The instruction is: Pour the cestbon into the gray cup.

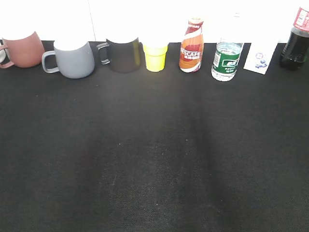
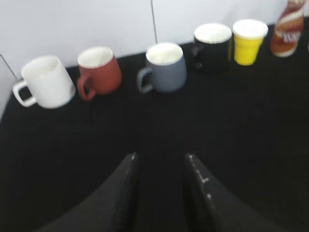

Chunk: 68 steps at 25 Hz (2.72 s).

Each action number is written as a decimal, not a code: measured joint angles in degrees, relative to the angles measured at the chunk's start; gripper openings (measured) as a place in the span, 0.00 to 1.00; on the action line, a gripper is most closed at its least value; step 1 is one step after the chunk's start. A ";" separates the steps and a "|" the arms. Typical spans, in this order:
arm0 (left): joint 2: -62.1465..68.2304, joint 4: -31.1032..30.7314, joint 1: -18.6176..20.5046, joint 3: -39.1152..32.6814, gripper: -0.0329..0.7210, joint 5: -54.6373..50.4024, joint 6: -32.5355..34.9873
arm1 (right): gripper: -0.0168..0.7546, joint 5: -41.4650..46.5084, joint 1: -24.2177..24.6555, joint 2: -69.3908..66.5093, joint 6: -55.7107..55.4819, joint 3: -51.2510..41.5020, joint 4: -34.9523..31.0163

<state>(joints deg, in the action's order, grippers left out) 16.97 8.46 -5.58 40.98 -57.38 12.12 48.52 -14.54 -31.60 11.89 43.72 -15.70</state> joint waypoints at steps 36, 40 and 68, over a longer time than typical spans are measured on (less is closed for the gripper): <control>-15.74 -2.11 0.00 -9.98 0.47 -3.73 -5.06 | 0.79 12.89 -0.17 27.09 -0.56 -15.02 9.07; -15.74 -1.41 0.00 -9.98 0.47 -3.62 -5.12 | 0.79 12.24 -0.17 27.09 -0.67 -15.40 10.09; -16.64 -1.14 0.00 -10.10 0.36 -3.55 -5.17 | 0.78 11.92 -0.17 27.59 -1.01 -15.40 10.32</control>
<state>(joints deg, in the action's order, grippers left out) 0.34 7.32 -5.58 30.88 -60.93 6.95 60.44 -14.71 -4.01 10.88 28.32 -5.38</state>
